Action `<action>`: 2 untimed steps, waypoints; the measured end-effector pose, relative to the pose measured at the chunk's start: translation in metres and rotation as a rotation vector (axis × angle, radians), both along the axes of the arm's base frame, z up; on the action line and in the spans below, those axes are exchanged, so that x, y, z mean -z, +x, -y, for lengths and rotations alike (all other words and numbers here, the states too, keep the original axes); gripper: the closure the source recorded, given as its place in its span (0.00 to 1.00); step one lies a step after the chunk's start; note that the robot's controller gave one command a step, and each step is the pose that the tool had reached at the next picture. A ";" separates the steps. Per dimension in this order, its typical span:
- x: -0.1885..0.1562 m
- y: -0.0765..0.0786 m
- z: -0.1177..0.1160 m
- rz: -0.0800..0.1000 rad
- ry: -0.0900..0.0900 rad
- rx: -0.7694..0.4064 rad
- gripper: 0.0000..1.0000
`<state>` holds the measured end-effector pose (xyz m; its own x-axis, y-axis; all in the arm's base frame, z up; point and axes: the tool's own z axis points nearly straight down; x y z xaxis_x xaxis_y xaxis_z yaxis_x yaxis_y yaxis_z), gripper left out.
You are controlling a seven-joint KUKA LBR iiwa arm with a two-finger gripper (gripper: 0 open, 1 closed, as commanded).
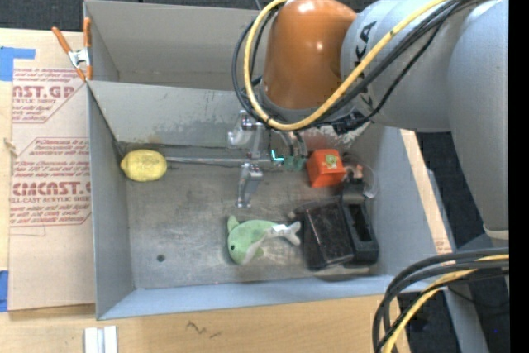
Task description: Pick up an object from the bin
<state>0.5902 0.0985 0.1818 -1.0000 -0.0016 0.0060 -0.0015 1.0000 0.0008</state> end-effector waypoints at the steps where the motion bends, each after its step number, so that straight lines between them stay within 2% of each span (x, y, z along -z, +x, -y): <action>1: -0.004 0.002 0.000 0.008 0.001 0.000 0.00; 2: 0.039 -0.004 0.054 0.012 0.001 -0.025 0.00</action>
Offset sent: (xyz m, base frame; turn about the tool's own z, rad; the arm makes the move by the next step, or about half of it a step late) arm -0.0105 -0.1074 -0.0797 -0.0353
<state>0.5865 0.0450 0.1433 -0.9996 -0.0261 -0.0060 -0.0261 0.9997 0.0015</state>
